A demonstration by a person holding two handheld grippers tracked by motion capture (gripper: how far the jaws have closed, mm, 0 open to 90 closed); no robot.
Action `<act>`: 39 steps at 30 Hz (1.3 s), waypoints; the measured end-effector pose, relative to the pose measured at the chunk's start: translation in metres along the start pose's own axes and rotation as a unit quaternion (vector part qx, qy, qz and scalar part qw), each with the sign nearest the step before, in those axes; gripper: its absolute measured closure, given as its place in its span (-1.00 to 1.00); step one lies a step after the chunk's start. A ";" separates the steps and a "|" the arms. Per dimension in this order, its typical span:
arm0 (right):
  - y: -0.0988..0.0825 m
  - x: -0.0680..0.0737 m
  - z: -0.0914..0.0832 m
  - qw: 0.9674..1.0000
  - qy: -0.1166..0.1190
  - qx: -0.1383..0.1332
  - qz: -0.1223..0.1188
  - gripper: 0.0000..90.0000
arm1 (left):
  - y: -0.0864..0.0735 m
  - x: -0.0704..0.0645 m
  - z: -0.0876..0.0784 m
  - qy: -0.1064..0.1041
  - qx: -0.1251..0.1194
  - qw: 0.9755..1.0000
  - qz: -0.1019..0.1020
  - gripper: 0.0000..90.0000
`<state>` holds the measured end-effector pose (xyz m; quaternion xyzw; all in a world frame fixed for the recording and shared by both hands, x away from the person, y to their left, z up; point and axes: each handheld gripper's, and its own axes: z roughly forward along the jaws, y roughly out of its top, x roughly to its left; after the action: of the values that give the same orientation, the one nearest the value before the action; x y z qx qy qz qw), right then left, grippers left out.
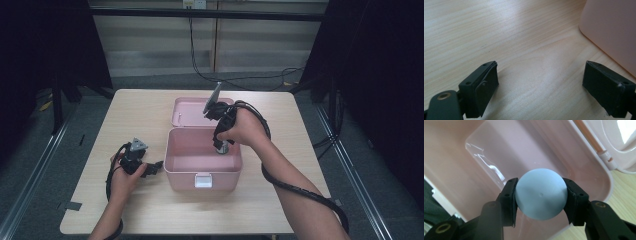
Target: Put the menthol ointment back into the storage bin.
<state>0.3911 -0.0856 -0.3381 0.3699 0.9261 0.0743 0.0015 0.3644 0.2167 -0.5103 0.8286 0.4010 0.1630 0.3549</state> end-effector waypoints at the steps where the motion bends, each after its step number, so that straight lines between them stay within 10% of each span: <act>1: 0.001 0.001 0.001 1.000 0.001 0.001 0.009 0.13 | 0.000 0.000 0.000 0.000 0.000 1.000 0.000 -0.72; 39: 0.008 -0.008 0.037 0.995 -0.009 0.007 0.096 0.13 | 0.000 0.000 0.000 -0.002 0.001 1.000 0.000 -0.73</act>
<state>0.4044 -0.0802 -0.3737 0.4576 0.8869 0.0637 0.0003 0.3646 0.2170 -0.5101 0.8295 0.4000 0.1609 0.3551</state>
